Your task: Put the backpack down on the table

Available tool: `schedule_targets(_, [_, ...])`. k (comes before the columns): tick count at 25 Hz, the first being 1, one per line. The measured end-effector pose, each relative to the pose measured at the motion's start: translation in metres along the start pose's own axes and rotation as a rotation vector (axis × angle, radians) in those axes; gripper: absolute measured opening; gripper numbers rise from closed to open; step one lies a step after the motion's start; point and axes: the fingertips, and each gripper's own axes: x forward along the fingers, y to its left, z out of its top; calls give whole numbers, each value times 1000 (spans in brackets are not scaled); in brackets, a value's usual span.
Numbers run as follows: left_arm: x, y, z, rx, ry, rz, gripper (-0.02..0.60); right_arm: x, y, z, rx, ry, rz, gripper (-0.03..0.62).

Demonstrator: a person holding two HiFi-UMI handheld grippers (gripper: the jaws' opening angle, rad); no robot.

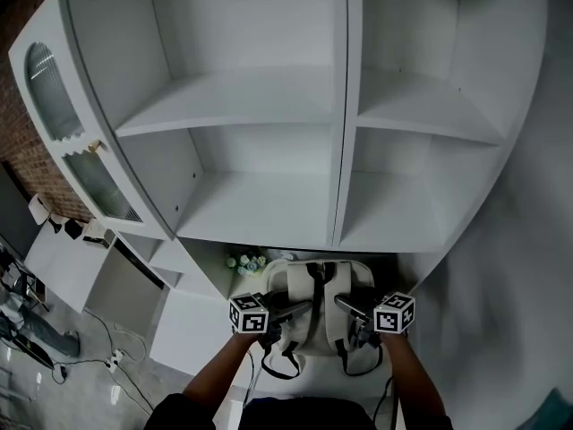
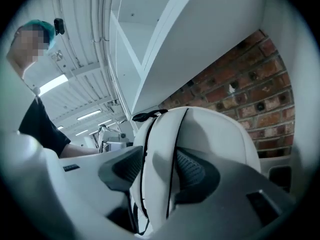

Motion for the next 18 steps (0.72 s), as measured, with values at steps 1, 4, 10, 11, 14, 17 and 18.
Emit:
schedule_targets(1, [-5,-2,-1,4,2,2,195,-5,-2,0,-2,4,-14,206])
schedule_targets(4, [-19,-4,-3,4,-1,27,196,-20,-6,-2,9,-4,-56,204])
schedule_targets(10, [-54,-16,-13,-5,0,38,207,-50,11,-13,-6,10,-87,204])
schedule_targets(11, [-61,-20,-14,-3,2,40,207,-54,17,-14,-7,7,-89,204])
schedule_targets(14, [-78,-38,-17,5,2,37,207,-67,40,-14,8,-22,-84,204])
schedule_targets(17, [-90,-64,-20,10,-3,17,207,-76,70,-10,16,-57,-56,204])
schedule_targets(18, [-94,-72,-22,17,0,11,207,-77,80,-12,7,-58,-52,204])
